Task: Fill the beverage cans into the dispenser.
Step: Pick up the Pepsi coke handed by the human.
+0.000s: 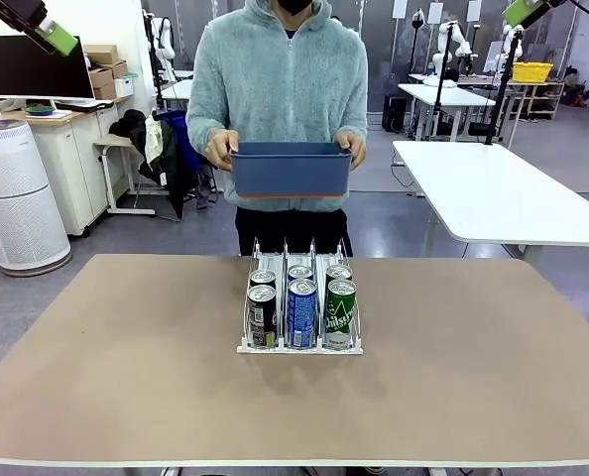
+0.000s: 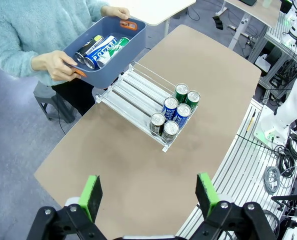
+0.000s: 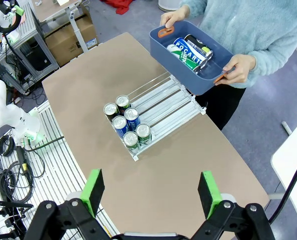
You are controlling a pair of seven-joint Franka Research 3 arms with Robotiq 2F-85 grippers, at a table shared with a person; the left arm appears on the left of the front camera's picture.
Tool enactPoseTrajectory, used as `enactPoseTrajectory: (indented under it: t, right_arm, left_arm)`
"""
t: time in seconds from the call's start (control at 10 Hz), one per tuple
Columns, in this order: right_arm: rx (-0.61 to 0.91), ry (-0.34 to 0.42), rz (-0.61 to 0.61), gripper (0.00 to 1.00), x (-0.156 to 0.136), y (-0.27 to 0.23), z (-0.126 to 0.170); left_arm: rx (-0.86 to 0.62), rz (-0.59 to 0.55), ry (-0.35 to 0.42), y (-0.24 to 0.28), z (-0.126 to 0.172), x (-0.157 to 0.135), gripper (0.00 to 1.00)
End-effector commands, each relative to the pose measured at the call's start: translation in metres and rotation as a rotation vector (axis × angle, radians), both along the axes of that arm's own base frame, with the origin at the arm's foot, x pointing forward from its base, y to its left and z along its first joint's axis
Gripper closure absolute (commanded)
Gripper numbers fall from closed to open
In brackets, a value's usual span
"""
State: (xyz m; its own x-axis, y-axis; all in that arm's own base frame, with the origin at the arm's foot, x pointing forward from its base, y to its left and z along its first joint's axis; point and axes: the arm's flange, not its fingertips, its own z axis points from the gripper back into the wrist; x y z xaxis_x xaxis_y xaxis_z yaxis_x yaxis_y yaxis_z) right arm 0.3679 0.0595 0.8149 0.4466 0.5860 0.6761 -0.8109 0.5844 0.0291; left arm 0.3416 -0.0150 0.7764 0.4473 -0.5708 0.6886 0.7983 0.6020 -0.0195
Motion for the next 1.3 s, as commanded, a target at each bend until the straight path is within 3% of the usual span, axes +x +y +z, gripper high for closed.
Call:
enactPoseTrajectory:
  t: [0.0, 1.2]
  right_arm:
    - [0.006, 0.010, 0.000, 0.00, -0.0016, 0.0012, -0.0005]
    - [0.006, 0.010, 0.000, 0.00, -0.0016, 0.0012, -0.0005]
  left_arm:
    - [-0.014, 0.001, 0.016, 0.0030, 0.0010, -0.0003, 0.00]
    - [-0.014, 0.001, 0.016, 0.0030, 0.0010, -0.0003, 0.00]
